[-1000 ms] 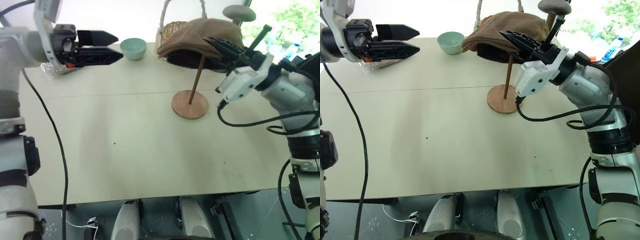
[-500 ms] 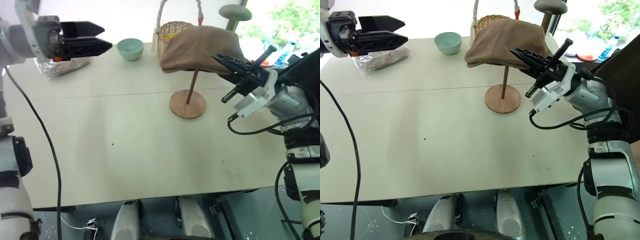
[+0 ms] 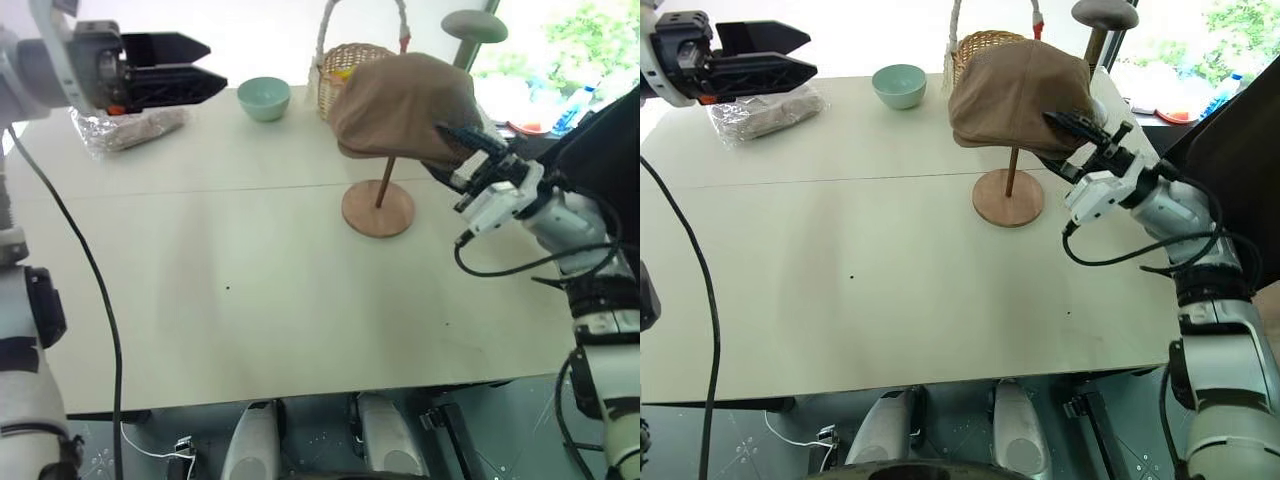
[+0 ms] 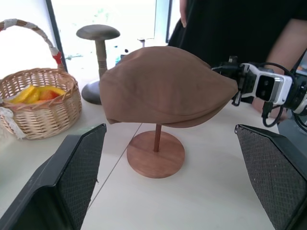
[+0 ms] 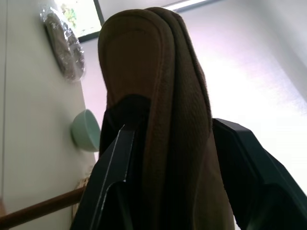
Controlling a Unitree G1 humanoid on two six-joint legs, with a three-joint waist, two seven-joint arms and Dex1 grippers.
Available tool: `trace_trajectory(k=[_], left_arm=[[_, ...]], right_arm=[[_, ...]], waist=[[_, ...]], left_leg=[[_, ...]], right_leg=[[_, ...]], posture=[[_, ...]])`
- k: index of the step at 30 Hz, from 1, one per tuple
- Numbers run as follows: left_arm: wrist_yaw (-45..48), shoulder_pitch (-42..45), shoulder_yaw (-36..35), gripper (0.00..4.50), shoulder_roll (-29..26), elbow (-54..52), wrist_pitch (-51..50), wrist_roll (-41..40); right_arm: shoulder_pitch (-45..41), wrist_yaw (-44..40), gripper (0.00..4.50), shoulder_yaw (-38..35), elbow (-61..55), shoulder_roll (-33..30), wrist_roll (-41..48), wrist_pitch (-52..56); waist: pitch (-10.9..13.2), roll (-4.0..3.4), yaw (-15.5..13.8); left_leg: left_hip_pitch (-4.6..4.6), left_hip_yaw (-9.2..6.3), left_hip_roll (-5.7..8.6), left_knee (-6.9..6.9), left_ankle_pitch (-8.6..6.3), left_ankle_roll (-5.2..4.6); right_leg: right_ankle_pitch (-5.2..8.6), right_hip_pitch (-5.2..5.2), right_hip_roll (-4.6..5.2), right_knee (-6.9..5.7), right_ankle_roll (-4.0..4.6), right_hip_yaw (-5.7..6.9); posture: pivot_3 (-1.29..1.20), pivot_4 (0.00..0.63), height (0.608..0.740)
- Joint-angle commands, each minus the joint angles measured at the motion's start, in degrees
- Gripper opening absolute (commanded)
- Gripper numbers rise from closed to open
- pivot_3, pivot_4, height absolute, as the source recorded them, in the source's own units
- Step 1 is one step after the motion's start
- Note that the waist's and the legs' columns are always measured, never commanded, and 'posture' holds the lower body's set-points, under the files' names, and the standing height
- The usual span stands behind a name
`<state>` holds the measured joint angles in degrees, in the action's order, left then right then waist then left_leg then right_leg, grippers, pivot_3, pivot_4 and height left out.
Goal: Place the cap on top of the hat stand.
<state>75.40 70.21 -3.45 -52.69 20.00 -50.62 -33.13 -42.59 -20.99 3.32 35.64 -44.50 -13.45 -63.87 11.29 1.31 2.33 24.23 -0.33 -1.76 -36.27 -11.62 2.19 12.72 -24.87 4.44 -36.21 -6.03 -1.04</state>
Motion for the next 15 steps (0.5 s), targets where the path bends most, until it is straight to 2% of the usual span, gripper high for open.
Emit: trace_trajectory(k=[1,4,8,11,15], left_arm=[[0.3,2.2,-0.5,4.50,0.7,0.0,0.9,0.1],[0.6,2.3,-0.3,4.50,1.5,0.4,1.3,0.2],[0.9,2.1,0.0,4.50,2.8,0.7,2.0,0.5],[1.1,2.0,0.2,4.50,3.9,1.5,2.9,0.8],[1.3,2.1,0.3,4.50,4.9,1.9,3.4,1.0]], right_arm=[[6.1,0.2,1.94,-5.0,-13.2,-3.2,1.0,7.6],[14.0,0.2,1.94,-8.4,-26.9,-3.3,0.5,16.9],[20.9,0.1,1.94,-11.4,-44.2,0.3,-1.2,33.3],[23.2,0.0,1.94,-11.2,-54.2,4.8,-4.1,47.0],[23.0,-0.4,1.94,-9.2,-61.6,9.3,-8.3,58.4]], waist=[[0.0,0.00,-0.1],[0.0,0.00,0.0],[0.0,0.00,0.2],[0.0,0.01,0.1],[0.0,0.01,-0.2]], left_leg=[[0.00,0.00,0.00,-0.01,0.00,0.00],[-0.02,-0.01,0.00,0.00,0.00,0.00],[-0.12,0.00,-0.01,0.00,0.00,0.00],[-0.20,0.00,-0.02,-0.02,0.00,0.00],[-0.18,0.00,-0.01,-0.07,0.00,0.00]], right_leg=[[0.00,0.00,0.00,-0.02,0.00,-0.01],[0.00,0.01,0.00,-0.03,-0.01,0.00],[0.01,0.03,-0.02,-0.09,-0.01,-0.01],[0.01,0.08,-0.04,-0.12,0.00,-0.04],[0.02,0.11,-0.03,-0.10,0.02,-0.04]], posture=[[0.00,0.150,0.740],[0.00,0.150,0.740],[0.00,0.150,0.740],[0.00,0.150,0.740],[0.00,0.150,0.740]])
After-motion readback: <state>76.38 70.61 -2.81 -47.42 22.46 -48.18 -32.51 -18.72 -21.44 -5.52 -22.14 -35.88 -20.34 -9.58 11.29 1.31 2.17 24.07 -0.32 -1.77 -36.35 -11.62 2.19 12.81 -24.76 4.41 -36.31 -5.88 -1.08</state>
